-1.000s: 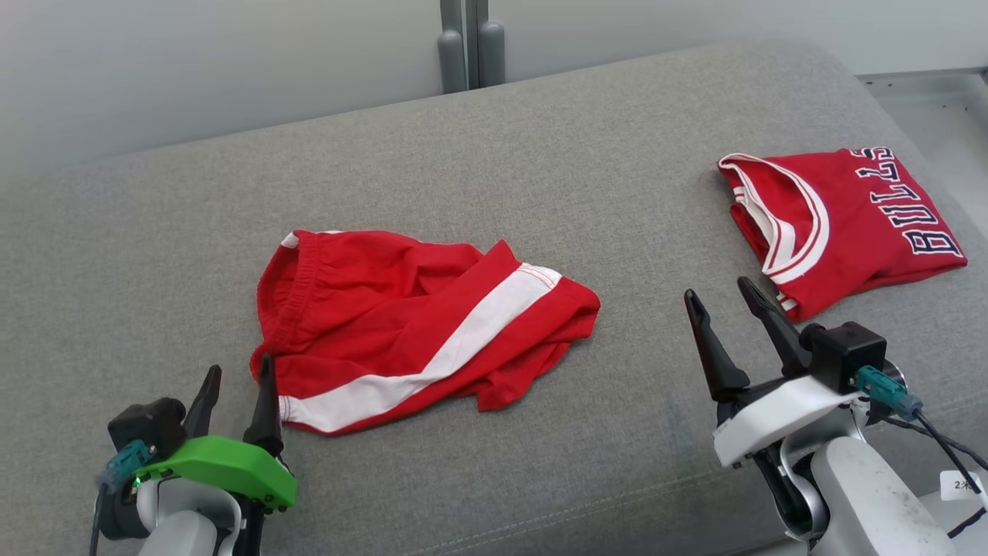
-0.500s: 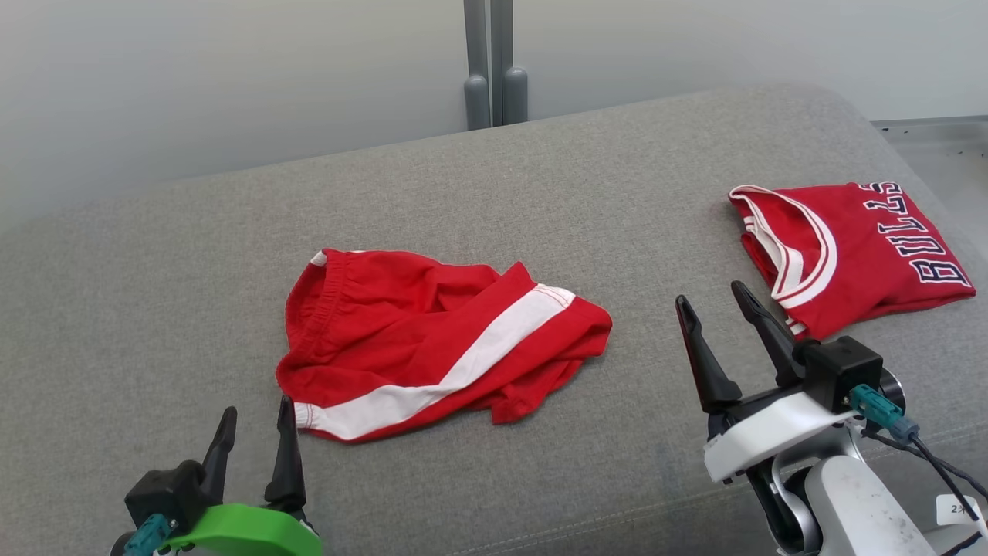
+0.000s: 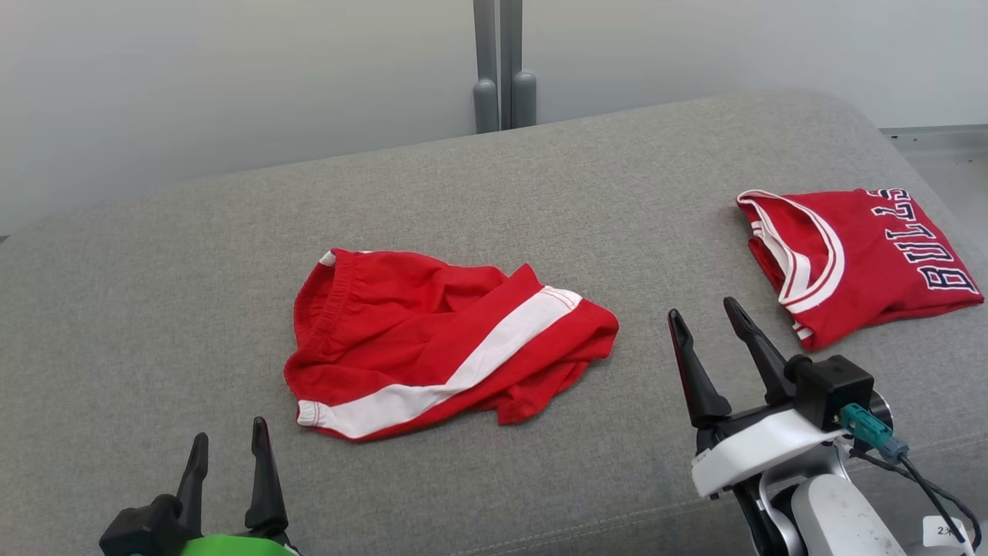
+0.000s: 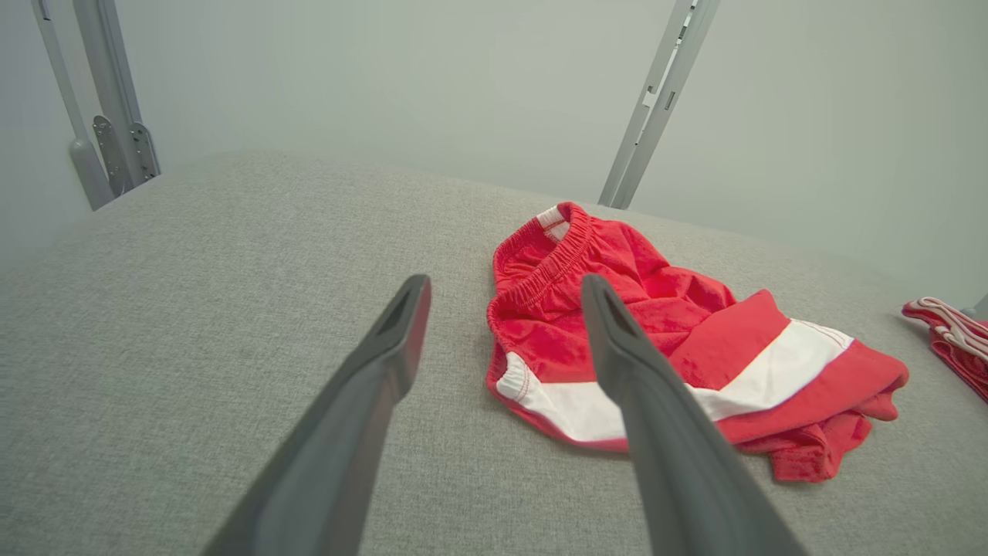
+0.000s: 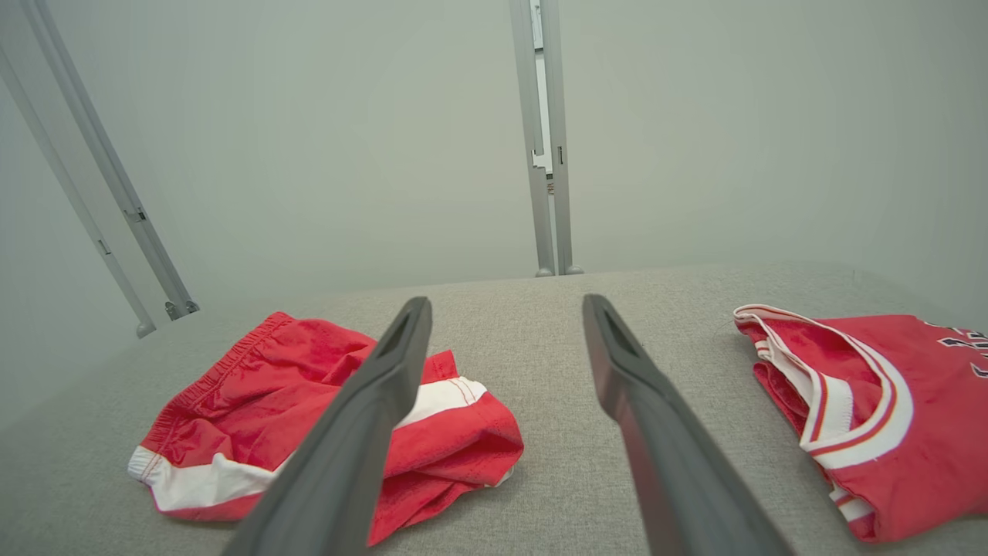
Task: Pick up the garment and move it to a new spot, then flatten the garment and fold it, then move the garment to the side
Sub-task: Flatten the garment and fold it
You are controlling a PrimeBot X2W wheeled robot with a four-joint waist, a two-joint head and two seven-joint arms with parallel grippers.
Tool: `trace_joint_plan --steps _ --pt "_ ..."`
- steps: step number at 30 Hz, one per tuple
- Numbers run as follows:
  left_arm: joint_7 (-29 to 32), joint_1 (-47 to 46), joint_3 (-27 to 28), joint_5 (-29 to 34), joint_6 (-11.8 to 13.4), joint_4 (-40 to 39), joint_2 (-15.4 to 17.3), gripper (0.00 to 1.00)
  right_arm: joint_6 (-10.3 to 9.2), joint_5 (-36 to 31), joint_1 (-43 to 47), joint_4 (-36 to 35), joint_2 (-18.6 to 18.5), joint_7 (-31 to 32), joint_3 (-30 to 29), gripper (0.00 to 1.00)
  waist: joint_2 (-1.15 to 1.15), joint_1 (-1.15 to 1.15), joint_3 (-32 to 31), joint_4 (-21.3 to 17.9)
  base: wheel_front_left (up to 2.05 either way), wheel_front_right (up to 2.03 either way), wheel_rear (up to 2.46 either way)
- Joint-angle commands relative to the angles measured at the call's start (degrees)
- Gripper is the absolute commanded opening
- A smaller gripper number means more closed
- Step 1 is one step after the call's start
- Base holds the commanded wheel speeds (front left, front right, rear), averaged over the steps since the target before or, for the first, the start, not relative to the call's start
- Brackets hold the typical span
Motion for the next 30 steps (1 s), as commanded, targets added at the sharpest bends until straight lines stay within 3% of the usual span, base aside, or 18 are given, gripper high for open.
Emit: trace_joint_plan --steps 1,30 --pt "-0.16 0.73 0.34 0.63 -0.09 -0.31 0.02 1.0 -0.03 -0.41 0.73 0.29 0.28 -0.41 -0.19 1.0 0.0 0.0 0.07 0.15 0.0 0.0 0.0" --pt "1.49 -1.31 -0.73 3.5 -0.91 0.08 0.4 1.0 -0.03 -0.59 -1.5 2.69 1.2 -0.72 -0.29 1.0 0.0 0.0 2.2 0.69 0.0 0.0 0.0"
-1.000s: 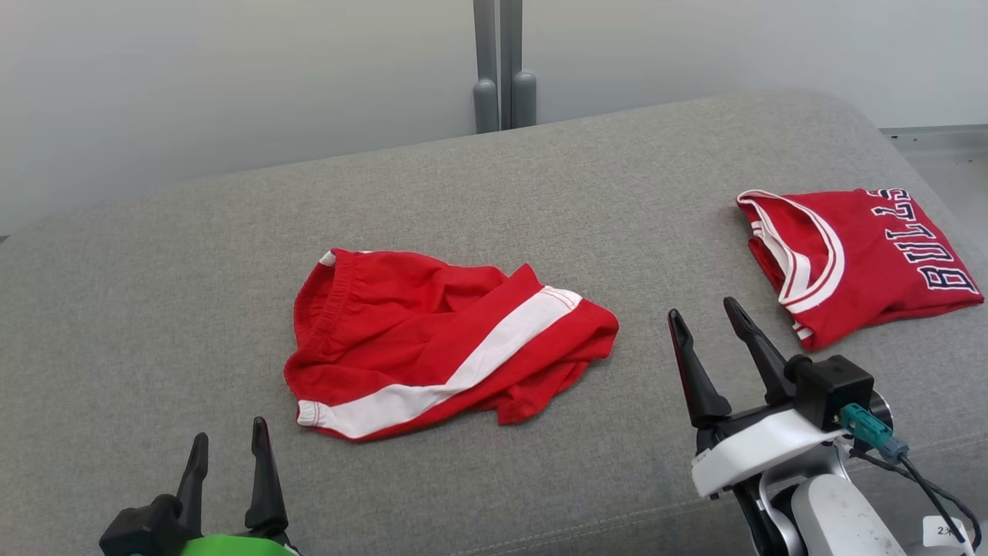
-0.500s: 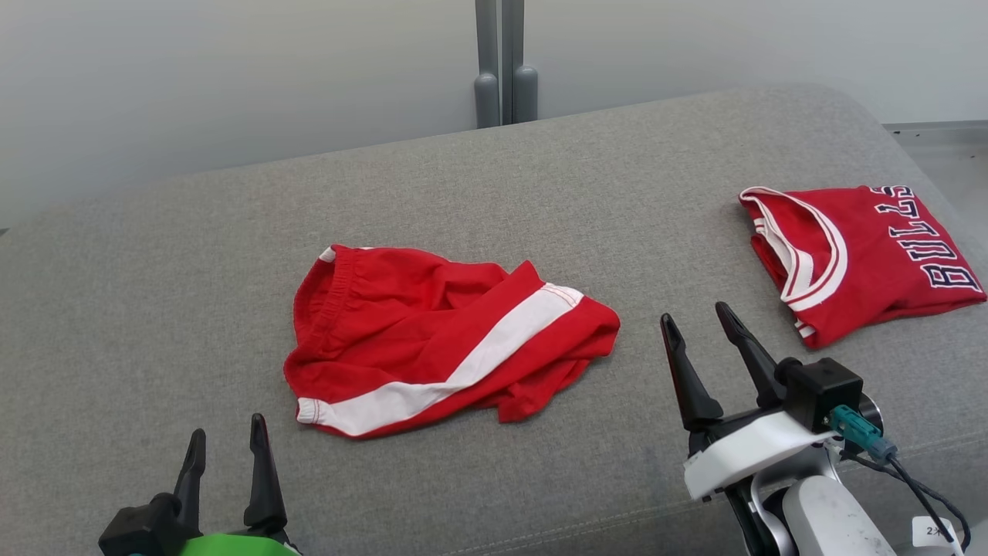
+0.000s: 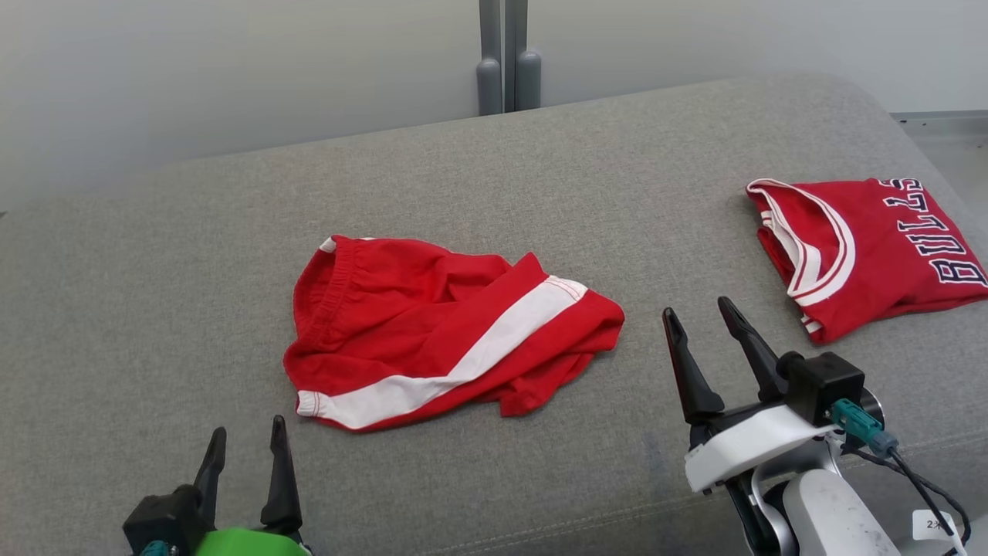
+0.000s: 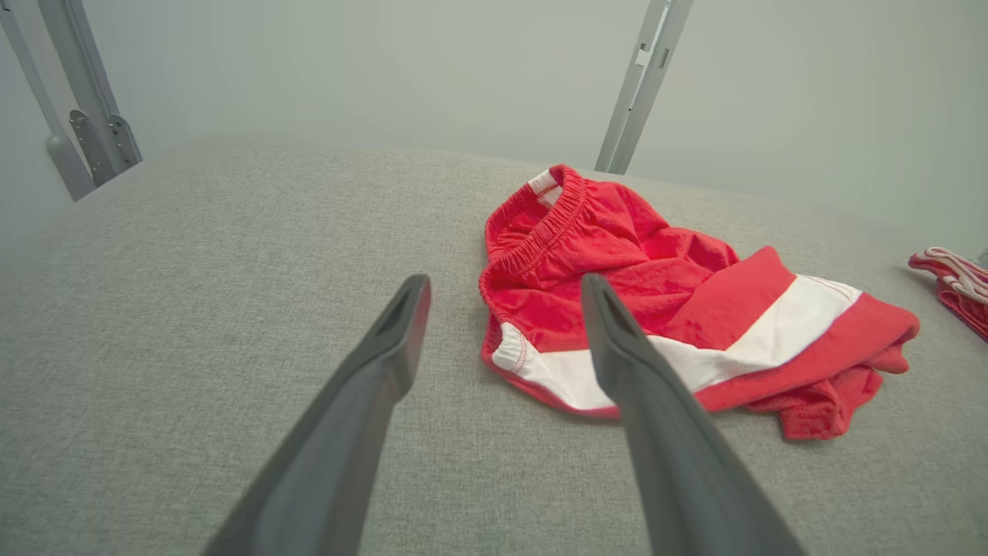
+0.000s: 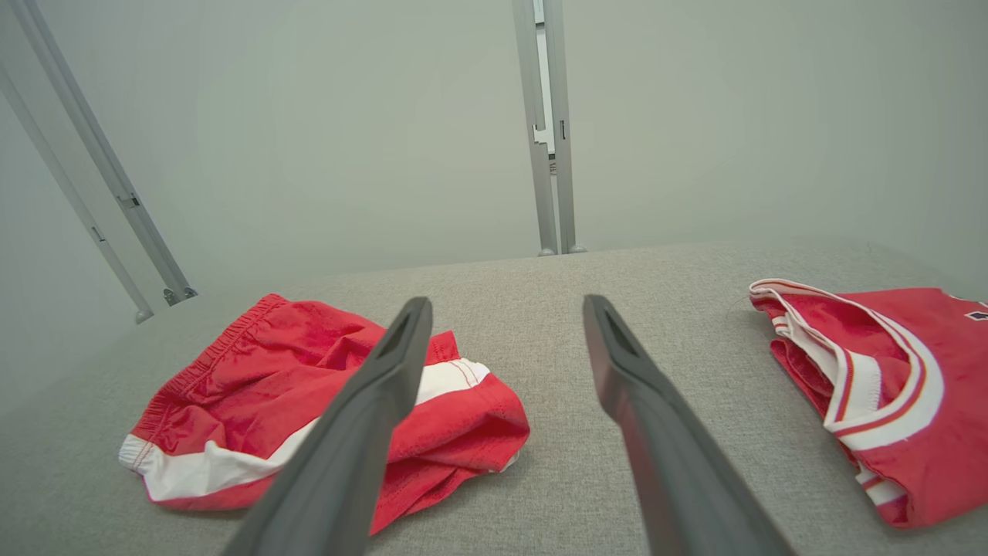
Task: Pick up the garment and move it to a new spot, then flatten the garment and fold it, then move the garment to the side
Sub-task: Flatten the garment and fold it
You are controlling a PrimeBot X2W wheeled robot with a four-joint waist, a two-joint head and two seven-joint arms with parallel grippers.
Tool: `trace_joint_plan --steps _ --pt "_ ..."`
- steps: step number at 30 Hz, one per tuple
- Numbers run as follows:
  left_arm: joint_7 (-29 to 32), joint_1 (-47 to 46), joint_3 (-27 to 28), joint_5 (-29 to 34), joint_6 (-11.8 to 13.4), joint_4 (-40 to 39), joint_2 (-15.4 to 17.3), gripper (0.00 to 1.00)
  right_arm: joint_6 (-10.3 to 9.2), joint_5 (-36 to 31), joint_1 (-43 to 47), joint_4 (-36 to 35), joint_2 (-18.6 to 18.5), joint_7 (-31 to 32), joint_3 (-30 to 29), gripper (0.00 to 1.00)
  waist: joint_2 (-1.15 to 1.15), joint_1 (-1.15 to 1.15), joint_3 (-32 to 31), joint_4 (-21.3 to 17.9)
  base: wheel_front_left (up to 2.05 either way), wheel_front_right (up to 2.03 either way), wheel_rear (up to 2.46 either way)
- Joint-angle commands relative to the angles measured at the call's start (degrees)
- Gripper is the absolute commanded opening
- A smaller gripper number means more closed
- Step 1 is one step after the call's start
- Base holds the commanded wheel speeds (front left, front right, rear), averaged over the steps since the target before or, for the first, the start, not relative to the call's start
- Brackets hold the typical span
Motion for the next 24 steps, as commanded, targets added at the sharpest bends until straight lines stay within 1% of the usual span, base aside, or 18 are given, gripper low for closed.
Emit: trace_joint_plan --steps 1,7,12,14,20,24 --pt "0.18 -1.43 -0.09 0.43 -0.29 0.2 0.53 1.0 -0.03 -0.25 -0.41 0.09 0.01 0.03 0.0 1.0 0.0 0.0 0.48 0.2 0.0 0.0 0.0" --pt "3.3 -6.16 -3.1 1.42 -3.29 4.39 2.03 1.0 -0.03 -0.01 -1.47 0.41 0.04 0.09 0.7 1.0 0.0 0.0 2.74 0.42 0.0 0.0 0.0" --pt "7.24 -12.14 -5.73 1.88 -6.63 10.43 3.09 1.0 -0.03 0.14 -2.63 0.56 0.03 -0.11 1.72 1.0 0.0 0.0 5.33 -0.01 0.0 0.0 0.0" --pt "8.46 -14.44 -6.07 1.45 -7.48 13.27 3.14 1.0 -0.03 0.18 -2.95 0.72 0.0 -0.2 2.06 1.0 0.0 0.0 6.19 -0.28 0.0 0.0 0.0" --pt "10.6 -19.4 -6.14 0.36 -8.87 21.49 3.31 1.0 -0.04 0.53 -3.88 1.23 -0.65 -0.54 2.79 1.0 0.0 0.0 7.81 -1.34 0.0 0.0 0.0" --pt "10.1 -21.01 -5.86 -0.83 -9.81 25.04 2.83 1.0 -0.03 0.63 -3.94 1.55 -0.89 -0.83 3.01 1.0 0.0 0.0 7.96 -1.93 0.0 0.0 0.0"
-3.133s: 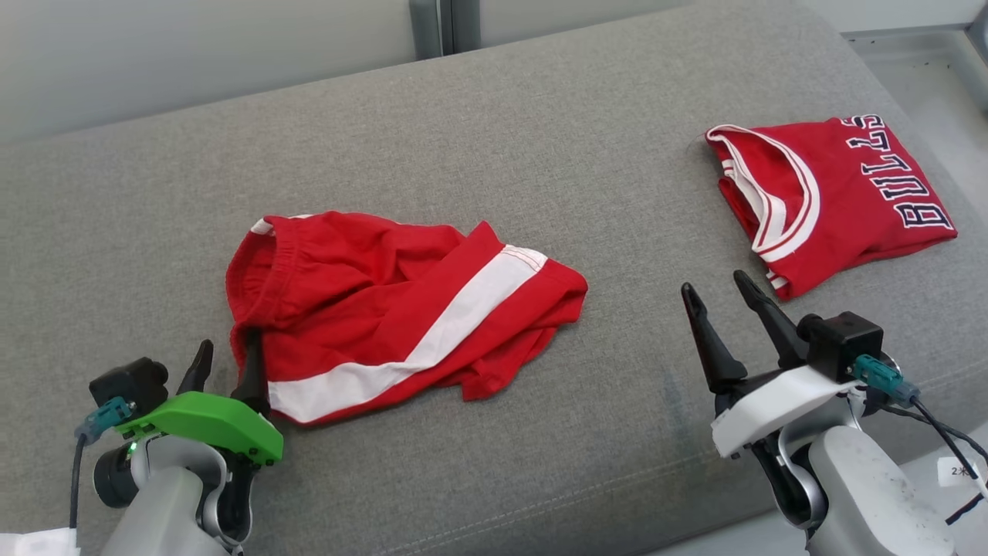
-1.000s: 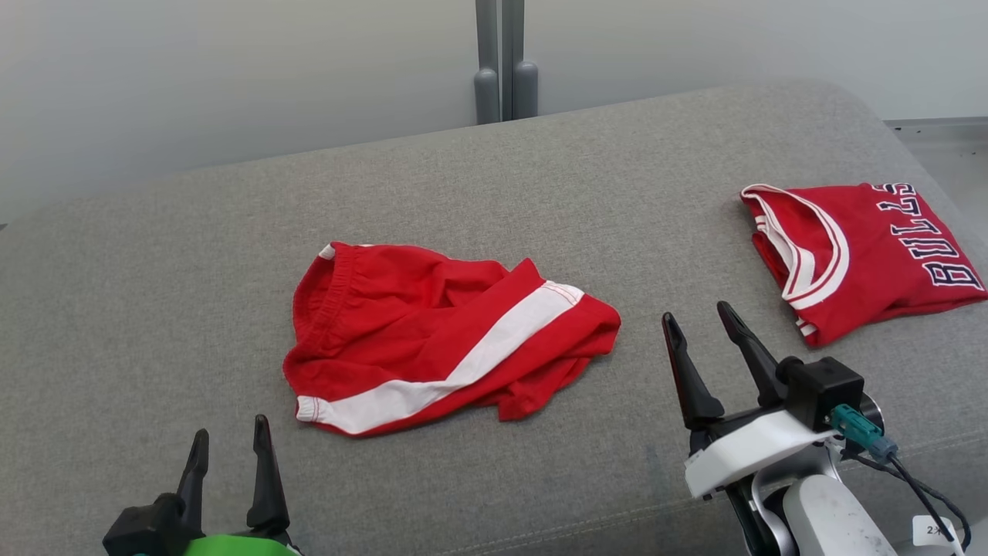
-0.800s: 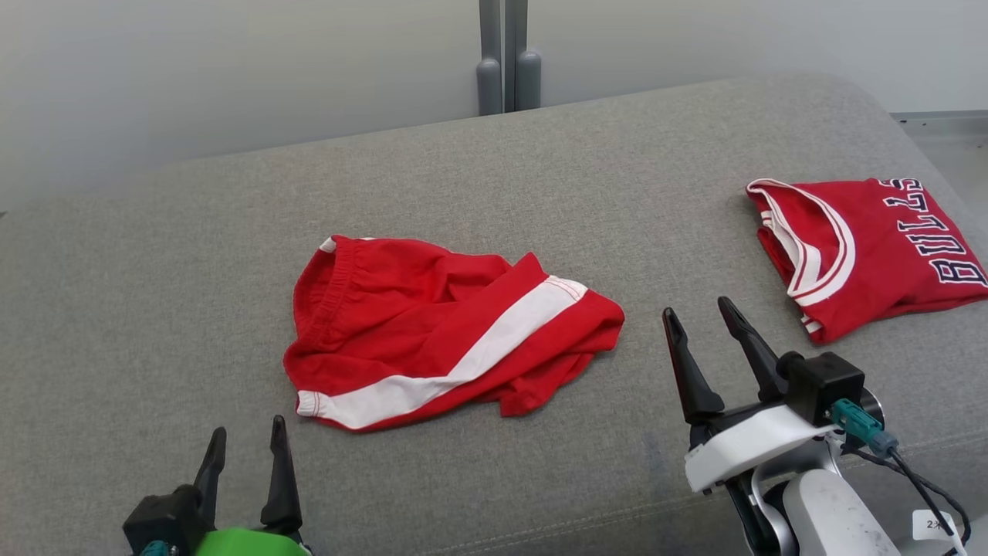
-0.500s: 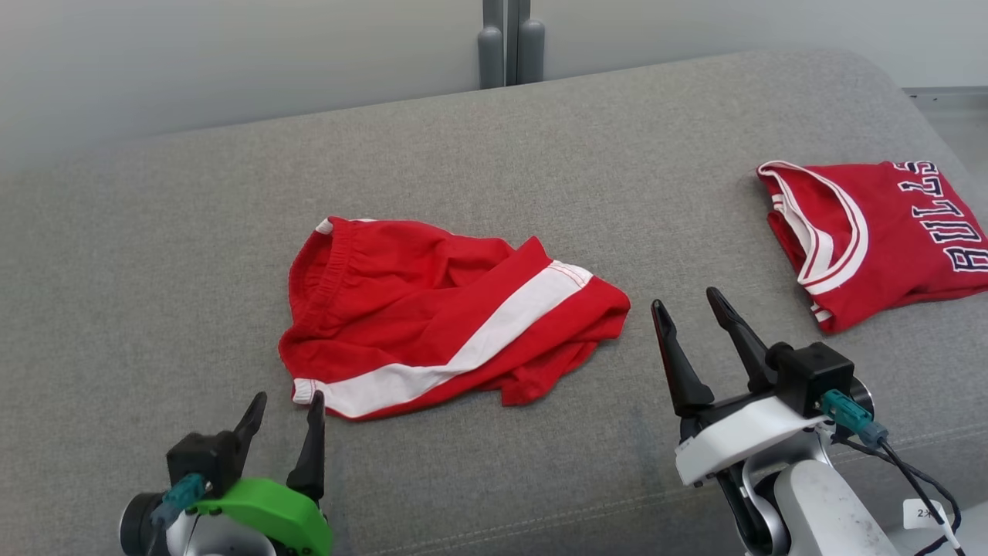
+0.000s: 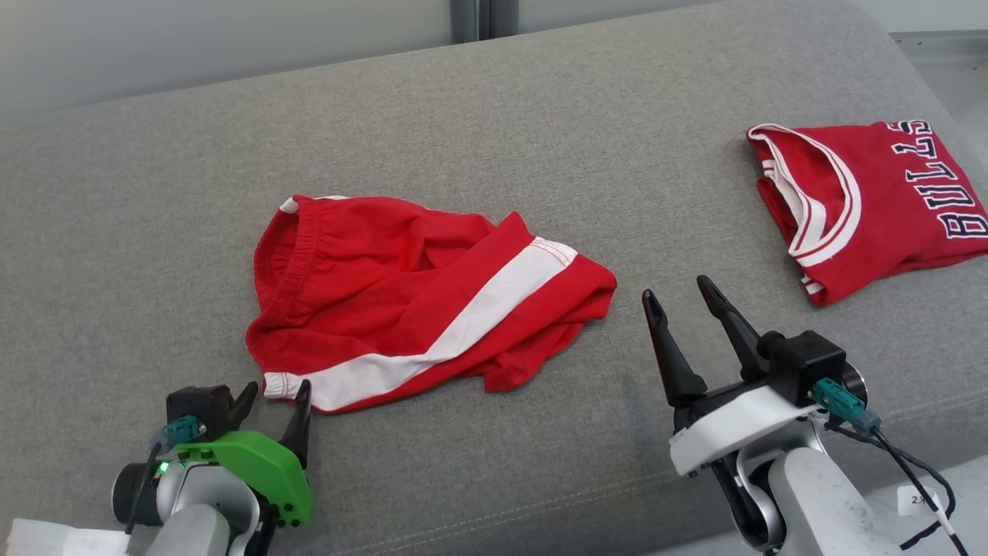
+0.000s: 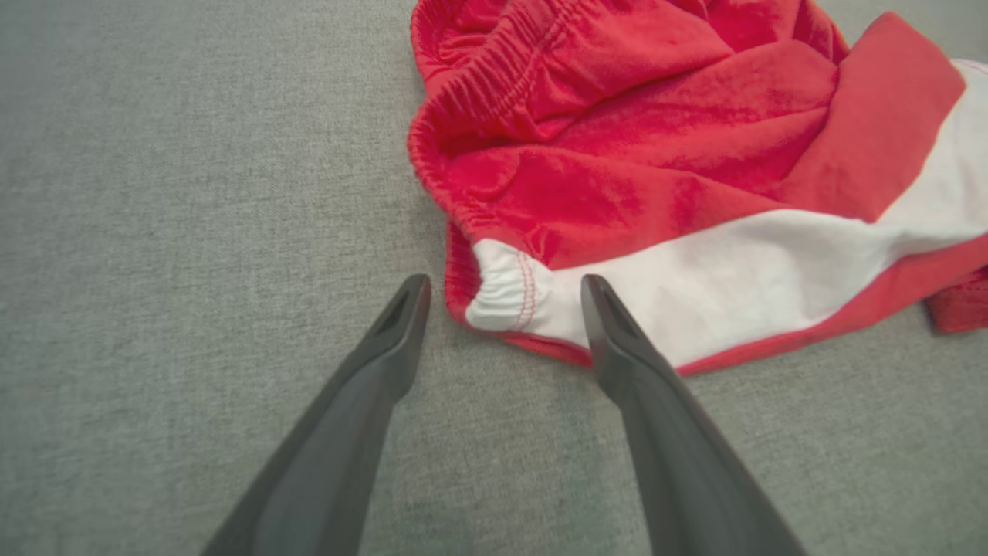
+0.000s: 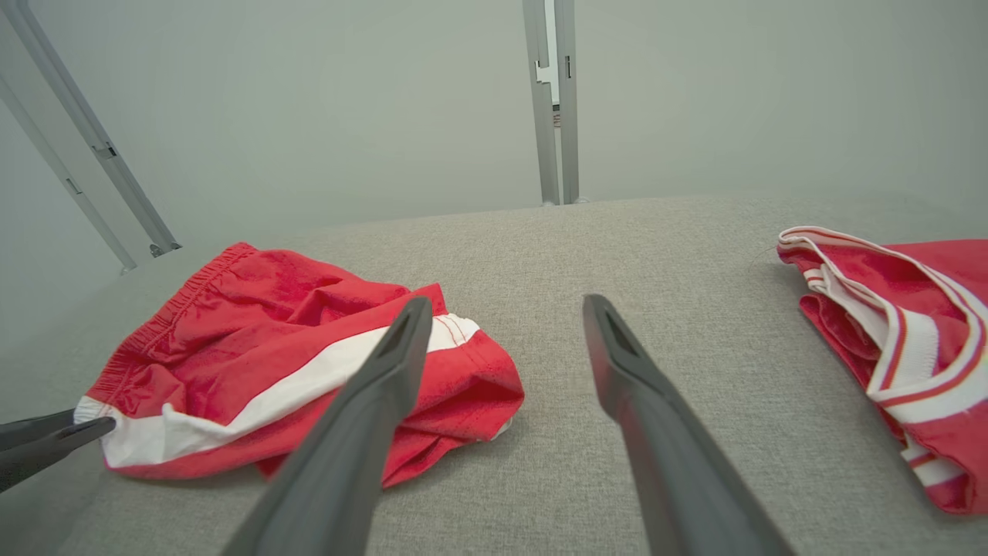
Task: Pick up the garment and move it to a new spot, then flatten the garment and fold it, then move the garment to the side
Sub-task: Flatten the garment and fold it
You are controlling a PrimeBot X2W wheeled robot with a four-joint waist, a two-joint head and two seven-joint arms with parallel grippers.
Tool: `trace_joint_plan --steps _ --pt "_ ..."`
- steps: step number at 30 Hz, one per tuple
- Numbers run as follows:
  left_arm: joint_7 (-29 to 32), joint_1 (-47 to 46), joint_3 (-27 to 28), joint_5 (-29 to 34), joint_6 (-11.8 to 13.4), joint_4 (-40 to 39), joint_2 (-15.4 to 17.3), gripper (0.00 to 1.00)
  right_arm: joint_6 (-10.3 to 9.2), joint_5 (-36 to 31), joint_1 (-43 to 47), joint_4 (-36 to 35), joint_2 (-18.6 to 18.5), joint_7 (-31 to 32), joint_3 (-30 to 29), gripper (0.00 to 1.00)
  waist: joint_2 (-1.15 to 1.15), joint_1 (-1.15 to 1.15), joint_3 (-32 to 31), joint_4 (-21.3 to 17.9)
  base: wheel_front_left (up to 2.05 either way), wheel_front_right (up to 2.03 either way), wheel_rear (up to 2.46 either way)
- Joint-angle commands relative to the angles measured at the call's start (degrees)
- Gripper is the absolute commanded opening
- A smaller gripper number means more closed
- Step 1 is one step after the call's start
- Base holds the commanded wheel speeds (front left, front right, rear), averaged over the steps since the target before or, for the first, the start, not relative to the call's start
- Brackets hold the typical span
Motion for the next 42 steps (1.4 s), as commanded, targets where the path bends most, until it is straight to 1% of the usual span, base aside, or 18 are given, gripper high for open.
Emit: trace_joint_plan --steps 1,4,5,6,7,8,11,12,22,26,29,33,36,39,40,42 --pt "-0.44 -1.36 0.2 -1.16 -0.86 1.16 -0.34 1.0 -0.03 0.18 -0.3 0.22 -0.31 -0.54 0.06 1.0 0.0 0.0 0.14 -0.49 0.0 0.0 0.0" --pt "-0.74 -2.05 -0.23 -1.38 -1.56 2.72 -0.24 1.0 -0.03 0.19 -0.21 0.45 -0.32 -0.58 0.19 1.0 0.0 0.0 -0.1 -0.73 0.0 0.0 0.0" --pt "-0.85 -2.22 -0.45 -1.41 -1.74 3.12 -0.25 0.93 -0.03 0.2 -0.18 0.54 -0.34 -0.62 0.25 1.0 0.0 0.0 -0.17 -0.81 0.0 0.0 0.0" --pt "-1.1 -2.43 -0.6 -1.5 -1.92 3.55 -0.32 0.77 -0.03 0.19 -0.15 0.6 -0.37 -0.61 0.24 1.0 0.0 0.0 -0.26 -0.87 0.0 0.0 0.0" --pt "-1.27 -2.65 -0.7 -1.55 -1.98 3.89 -0.44 0.54 -0.04 0.17 -0.11 0.64 -0.37 -0.64 0.23 1.0 0.0 0.0 -0.34 -0.92 0.0 0.0 0.0" --pt "-1.28 -2.86 -0.8 -1.58 -2.05 4.2 -0.52 0.4 -0.03 0.14 -0.07 0.69 -0.38 -0.67 0.2 1.0 0.0 0.0 -0.42 -0.94 0.0 0.0 0.0" --pt "-0.84 -3.17 -1.43 -1.11 -2.16 5.34 -0.3 0.04 -0.03 0.02 -0.03 0.76 -0.37 -0.77 0.11 1.0 0.0 0.0 -0.56 -0.94 0.0 0.0 0.0" --pt "-0.68 -3.26 -1.71 -1.04 -2.28 5.72 -0.24 0.0 -0.03 0.03 -0.03 0.77 -0.36 -0.8 0.1 1.0 0.0 0.0 -0.59 -0.92 0.0 0.0 0.0" --pt "-0.43 -3.95 -3.75 -1.0 -2.92 7.5 -0.71 0.0 -0.03 0.3 -1.01 0.89 -0.84 -0.7 0.22 1.0 0.0 0.0 -0.75 -0.4 0.0 0.0 0.0" --pt "-2.92 -4.32 -3.21 -1.1 -2.26 7.23 -0.65 0.0 -0.03 0.88 -1.98 1.15 -1.38 0.1 0.69 1.0 0.0 0.0 -0.73 -0.05 0.0 0.0 0.0" --pt "-5.01 -4.61 -2.51 -1.41 -1.69 6.72 -0.45 0.0 -0.03 2.07 -3.92 2.06 -2.13 2.36 0.61 1.0 0.0 0.0 -0.53 0.55 0.0 0.0 0.0" --pt "-7.08 -4.94 -1.85 -1.73 -0.96 6.27 -0.85 0.0 -0.03 3.79 -8.36 4.28 -3.29 8.13 0.72 1.0 0.0 0.0 -0.04 1.55 0.0 0.0 0.0" --pt "-7.85 -5.52 -1.55 -2.04 -0.47 6.26 -1.03 0.0 -0.04 6.14 -12.85 6.64 -5.21 13.97 2.77 1.0 0.0 0.0 0.63 2.4 0.0 0.0 0.0" --pt "-8.01 -6.43 -1.97 -1.9 -0.69 6.75 -1.37 0.0 -0.03 10.47 -17.58 8.77 -7.29 20.39 6.32 1.0 0.0 0.0 1.53 3.36 0.0 0.0 0.0" --pt "-8.16 -7.17 -2.37 -1.63 -0.84 7.17 -1.64 0.0 -0.03 13.72 -20.63 9.92 -9.14 24.24 8.75 1.0 0.0 0.0 2.19 4.0 0.0 0.0 0.0" --pt "-8.36 -7.94 -2.72 -1.58 -0.99 7.56 -2.2 0.0 -0.03 17.05 -23.14 10.95 -10.77 27.52 11.19 1.0 0.0 0.0 2.82 4.66 0.0 0.0 0.0"
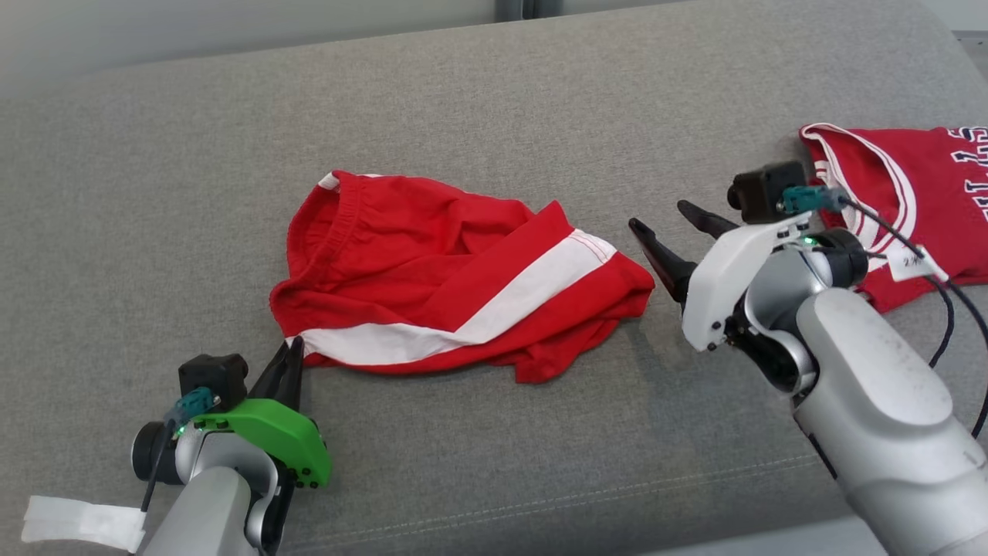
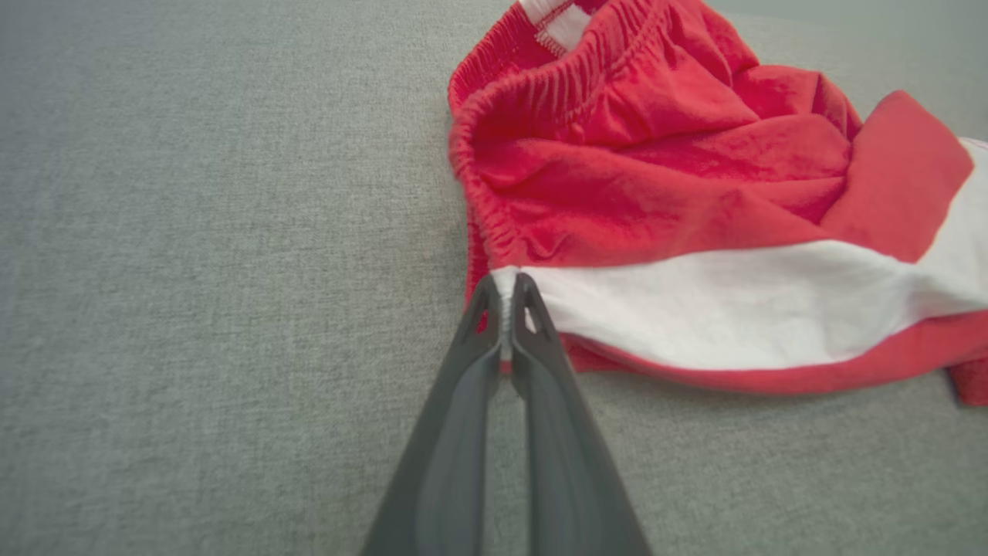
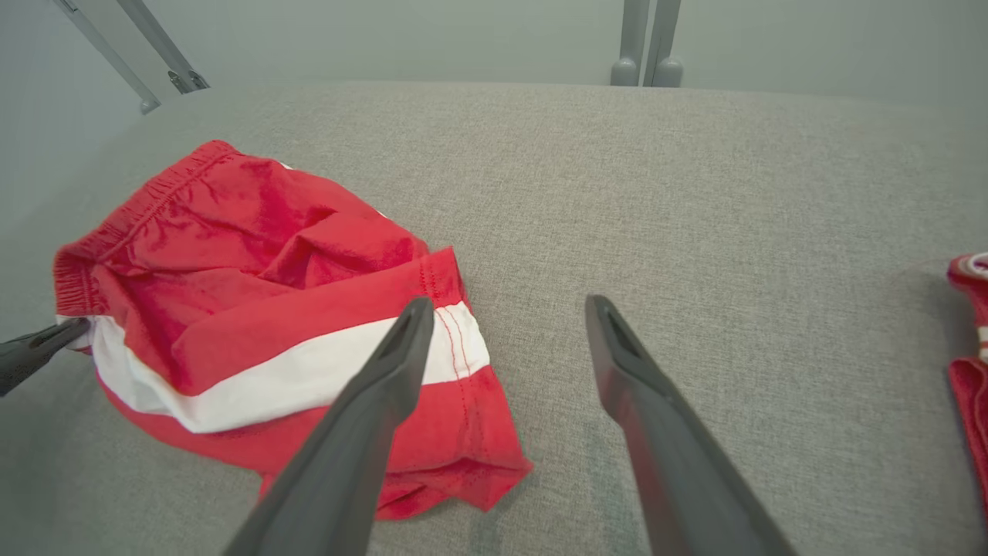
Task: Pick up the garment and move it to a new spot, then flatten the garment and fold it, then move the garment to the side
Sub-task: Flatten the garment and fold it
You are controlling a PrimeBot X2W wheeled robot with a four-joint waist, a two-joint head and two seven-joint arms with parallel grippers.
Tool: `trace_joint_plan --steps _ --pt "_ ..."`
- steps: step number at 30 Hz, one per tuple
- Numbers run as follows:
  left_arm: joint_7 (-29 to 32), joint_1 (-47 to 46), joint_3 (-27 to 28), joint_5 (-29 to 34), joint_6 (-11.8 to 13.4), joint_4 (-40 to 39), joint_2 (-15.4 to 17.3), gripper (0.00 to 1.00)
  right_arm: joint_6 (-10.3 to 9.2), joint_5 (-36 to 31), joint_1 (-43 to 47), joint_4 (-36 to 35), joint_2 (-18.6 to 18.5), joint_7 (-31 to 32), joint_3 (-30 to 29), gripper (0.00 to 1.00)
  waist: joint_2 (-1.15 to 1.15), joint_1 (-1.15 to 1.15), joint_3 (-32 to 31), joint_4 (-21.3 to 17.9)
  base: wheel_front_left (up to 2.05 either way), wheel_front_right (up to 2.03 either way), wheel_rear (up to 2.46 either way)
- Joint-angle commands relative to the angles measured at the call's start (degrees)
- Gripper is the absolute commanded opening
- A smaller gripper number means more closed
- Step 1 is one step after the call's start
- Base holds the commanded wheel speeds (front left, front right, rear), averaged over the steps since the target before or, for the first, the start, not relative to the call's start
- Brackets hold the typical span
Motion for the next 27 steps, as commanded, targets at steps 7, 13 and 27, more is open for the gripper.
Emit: trace_joint_plan --steps 7,13,27 --pt "-1.26 -3.82 -1.19 0.53 -0.71 1.44 -1.59 0.0 -0.02 11.69 -7.86 3.4 -5.11 9.09 8.19 1.0 0.0 0.0 3.32 3.28 0.0 0.0 0.0" --pt "-2.02 -5.54 -1.86 0.63 -1.09 2.72 -2.38 0.0 -0.03 18.35 -10.98 5.23 -7.89 13.48 14.33 1.0 0.0 0.0 4.53 4.8 0.0 0.0 0.0" --pt "-2.97 -7.69 -2.75 0.59 -1.43 4.69 -2.86 0.0 -0.02 25.43 -15.39 9.06 -9.62 9.96 22.46 0.26 0.0 0.0 6.37 6.0 0.0 0.0 0.0"
